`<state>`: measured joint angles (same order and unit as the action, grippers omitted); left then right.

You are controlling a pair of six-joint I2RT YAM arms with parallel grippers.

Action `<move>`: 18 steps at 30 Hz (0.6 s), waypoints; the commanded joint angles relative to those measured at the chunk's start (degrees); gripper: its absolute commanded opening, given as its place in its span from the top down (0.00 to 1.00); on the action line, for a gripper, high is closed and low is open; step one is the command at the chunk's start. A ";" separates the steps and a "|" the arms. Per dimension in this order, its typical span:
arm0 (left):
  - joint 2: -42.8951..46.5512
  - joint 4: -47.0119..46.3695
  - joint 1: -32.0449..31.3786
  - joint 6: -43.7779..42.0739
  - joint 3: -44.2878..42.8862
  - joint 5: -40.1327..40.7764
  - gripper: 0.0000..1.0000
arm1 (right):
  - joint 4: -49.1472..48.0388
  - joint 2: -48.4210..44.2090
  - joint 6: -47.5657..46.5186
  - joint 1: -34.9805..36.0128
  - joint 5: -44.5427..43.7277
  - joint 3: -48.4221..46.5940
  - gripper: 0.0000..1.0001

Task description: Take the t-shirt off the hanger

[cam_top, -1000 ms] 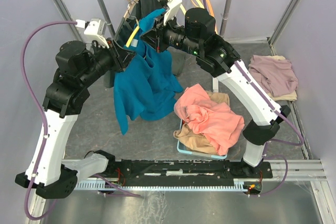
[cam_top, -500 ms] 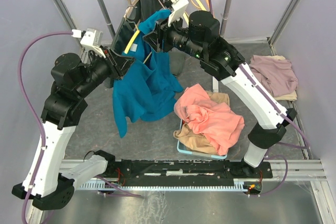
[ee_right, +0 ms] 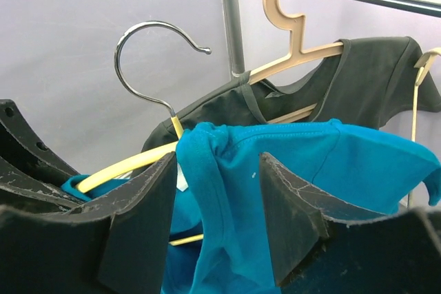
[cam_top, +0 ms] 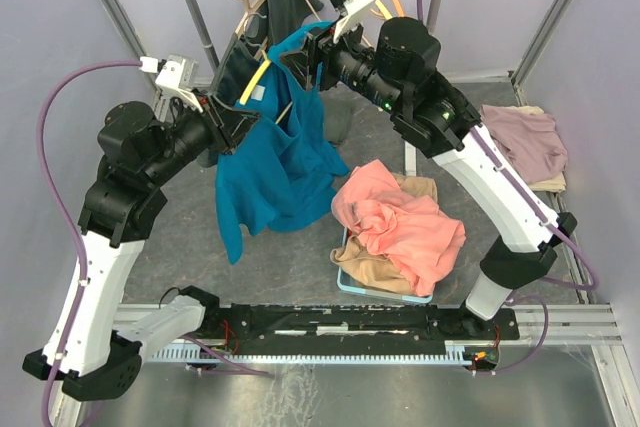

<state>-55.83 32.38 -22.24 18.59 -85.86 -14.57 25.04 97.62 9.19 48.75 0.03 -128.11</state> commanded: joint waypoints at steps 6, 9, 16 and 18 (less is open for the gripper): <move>-0.75 -6.30 0.03 -0.59 -2.72 -2.37 0.97 | -2.50 1.76 -1.43 0.38 2.27 -5.59 0.40; -1.02 -6.23 0.00 -0.57 -3.07 -2.64 0.97 | -2.33 2.98 -1.46 0.38 3.11 -7.06 0.40; -1.68 -6.23 0.06 -0.90 -4.15 -2.99 0.97 | -1.20 5.45 -1.83 0.38 3.64 -8.82 0.40; -1.86 -6.19 0.01 -0.99 -4.82 -3.24 0.97 | -0.77 5.78 -2.09 0.44 3.66 -8.82 0.40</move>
<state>-58.17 32.49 -22.24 18.59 -86.54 -15.66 24.97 102.74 8.49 48.75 2.83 -134.45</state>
